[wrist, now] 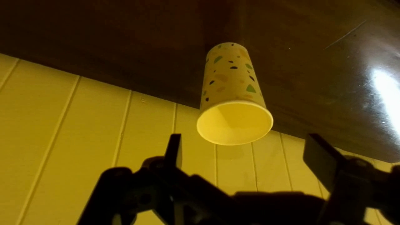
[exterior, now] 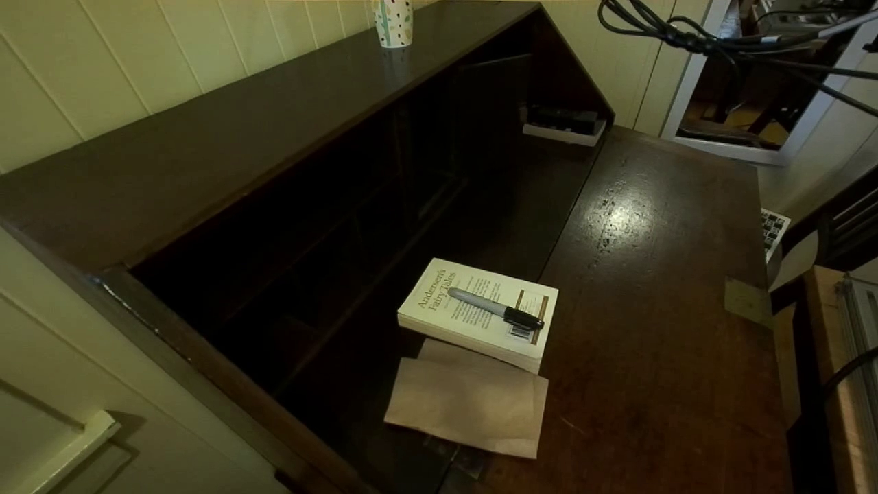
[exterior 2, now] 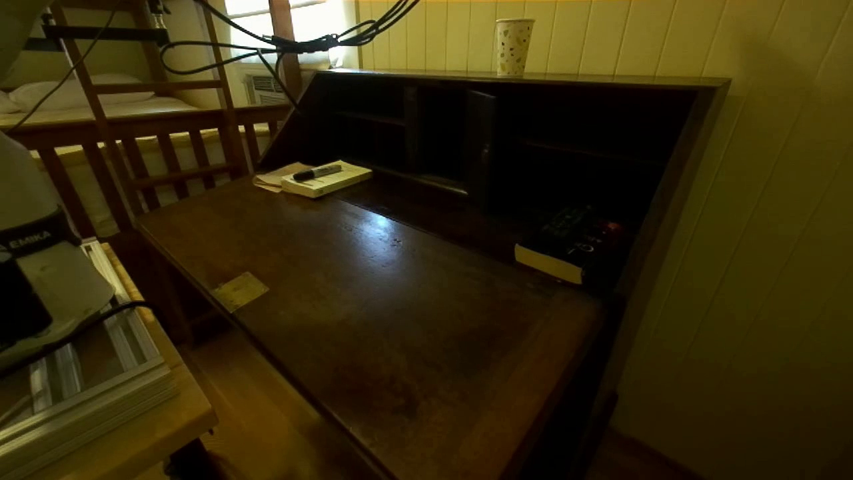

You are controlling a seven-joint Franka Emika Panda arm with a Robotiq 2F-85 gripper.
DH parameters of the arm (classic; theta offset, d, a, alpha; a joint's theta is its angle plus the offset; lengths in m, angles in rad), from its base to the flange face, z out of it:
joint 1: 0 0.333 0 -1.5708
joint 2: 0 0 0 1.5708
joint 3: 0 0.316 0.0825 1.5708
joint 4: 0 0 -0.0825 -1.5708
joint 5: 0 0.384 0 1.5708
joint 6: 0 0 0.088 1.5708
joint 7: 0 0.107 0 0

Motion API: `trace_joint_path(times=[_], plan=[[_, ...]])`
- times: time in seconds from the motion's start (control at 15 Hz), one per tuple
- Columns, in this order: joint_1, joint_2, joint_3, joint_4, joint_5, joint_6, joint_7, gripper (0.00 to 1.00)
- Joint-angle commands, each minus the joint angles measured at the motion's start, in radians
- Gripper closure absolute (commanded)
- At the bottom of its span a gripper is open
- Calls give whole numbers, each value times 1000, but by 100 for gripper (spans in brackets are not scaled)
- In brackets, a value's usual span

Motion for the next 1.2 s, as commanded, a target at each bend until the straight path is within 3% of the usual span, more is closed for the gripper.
trace_joint_path(times=[0.0,0.73,1.13], plan=[[-3,0,8,0,-8,-1,6,0],[41,-6,28,0,4,23,81,0],[87,-6,-5,-11,-36,-43,281,0]])
